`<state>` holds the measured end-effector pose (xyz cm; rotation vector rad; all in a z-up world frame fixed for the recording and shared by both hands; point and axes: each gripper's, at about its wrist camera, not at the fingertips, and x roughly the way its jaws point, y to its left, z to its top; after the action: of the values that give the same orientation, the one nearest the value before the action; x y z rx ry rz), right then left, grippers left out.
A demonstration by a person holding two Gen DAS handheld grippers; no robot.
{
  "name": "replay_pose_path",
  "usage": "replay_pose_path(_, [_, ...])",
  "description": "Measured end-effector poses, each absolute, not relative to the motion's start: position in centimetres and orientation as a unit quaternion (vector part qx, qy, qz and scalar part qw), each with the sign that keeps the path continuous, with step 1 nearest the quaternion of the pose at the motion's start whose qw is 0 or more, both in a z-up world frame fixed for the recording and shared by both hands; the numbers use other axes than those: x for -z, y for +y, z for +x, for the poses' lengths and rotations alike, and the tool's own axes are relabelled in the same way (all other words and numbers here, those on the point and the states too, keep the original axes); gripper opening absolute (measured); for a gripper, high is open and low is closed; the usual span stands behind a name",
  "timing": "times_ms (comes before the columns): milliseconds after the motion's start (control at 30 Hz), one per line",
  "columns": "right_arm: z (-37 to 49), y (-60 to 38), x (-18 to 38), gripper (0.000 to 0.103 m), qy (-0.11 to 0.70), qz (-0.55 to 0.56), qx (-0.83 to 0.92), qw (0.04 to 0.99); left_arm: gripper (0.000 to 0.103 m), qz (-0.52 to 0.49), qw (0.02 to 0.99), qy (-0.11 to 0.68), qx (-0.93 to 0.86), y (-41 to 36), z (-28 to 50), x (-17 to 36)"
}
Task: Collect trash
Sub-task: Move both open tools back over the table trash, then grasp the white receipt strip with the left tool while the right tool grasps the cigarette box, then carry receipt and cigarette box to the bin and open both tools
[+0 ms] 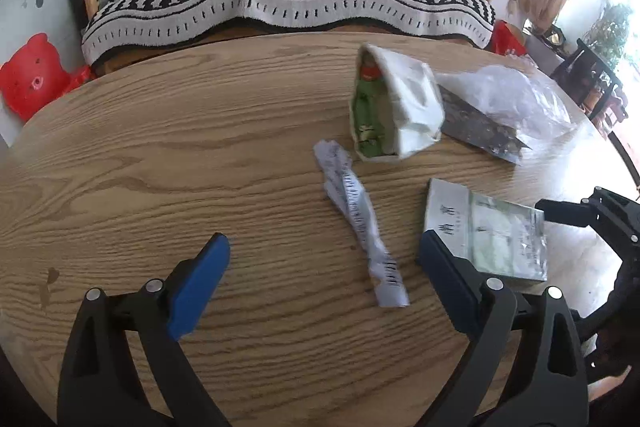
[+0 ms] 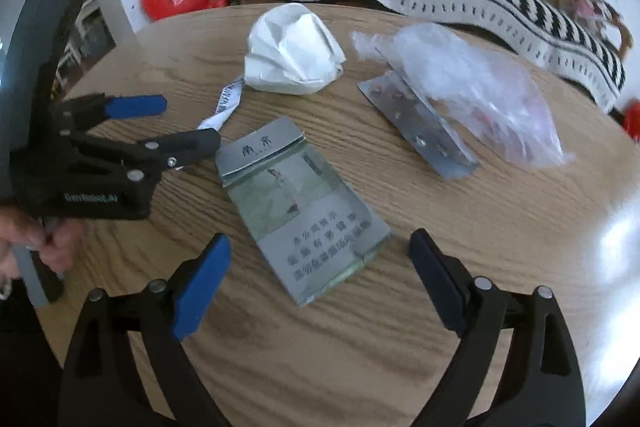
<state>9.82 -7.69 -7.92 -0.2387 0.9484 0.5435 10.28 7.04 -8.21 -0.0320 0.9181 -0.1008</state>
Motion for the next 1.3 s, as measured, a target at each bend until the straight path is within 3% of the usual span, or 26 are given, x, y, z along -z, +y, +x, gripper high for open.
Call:
replay_pose_path(133, [10.3, -6.6, 8.4, 0.088, 0.437, -0.134, -0.266, 0.849, 0.09, -0.008, 0.895, 0.443, 0.049, 7.3, 10.4, 8.4])
replay_pose_path(233, [10.3, -5.7, 8.3, 0.079, 0.432, -0.14, -0.279, 0.846, 0.076, 0.0, 0.897, 0.438, 0.051, 7.1, 10.3, 8.2])
replay_pose_path(267, [10.0, -5.5, 8.1, 0.069, 0.431, -0.141, -0.285, 0.845, 0.066, 0.015, 0.898, 0.438, 0.047, 6.7, 10.3, 8.3])
replay_pose_path(333, [9.8, -5.2, 7.9, 0.068, 0.434, -0.142, -0.289, 0.841, 0.047, 0.037, 0.896, 0.44, 0.041, 6.1, 10.3, 8.2])
replay_pose_path(400, [9.0, -5.0, 7.9, 0.067, 0.433, -0.151, -0.293, 0.839, 0.016, 0.027, 0.893, 0.446, 0.054, 5.9, 10.4, 7.9])
replay_pose_path(433, [8.7, -5.0, 7.8, 0.067, 0.433, -0.152, -0.293, 0.839, 0.013, 0.022, 0.891, 0.45, 0.058, 5.9, 10.4, 7.8])
replay_pose_path(900, [4.9, -10.1, 3.3, 0.066, 0.403, -0.102, -0.273, 0.868, 0.012, -0.003, 0.903, 0.429, 0.021, 6.2, 7.8, 3.9])
replay_pose_path(1300, [0.8, -24.7, -0.2, 0.066, 0.389, -0.019, -0.151, 0.909, 0.012, 0.025, 0.903, 0.394, 0.167, -7.7, 4.7, 0.4])
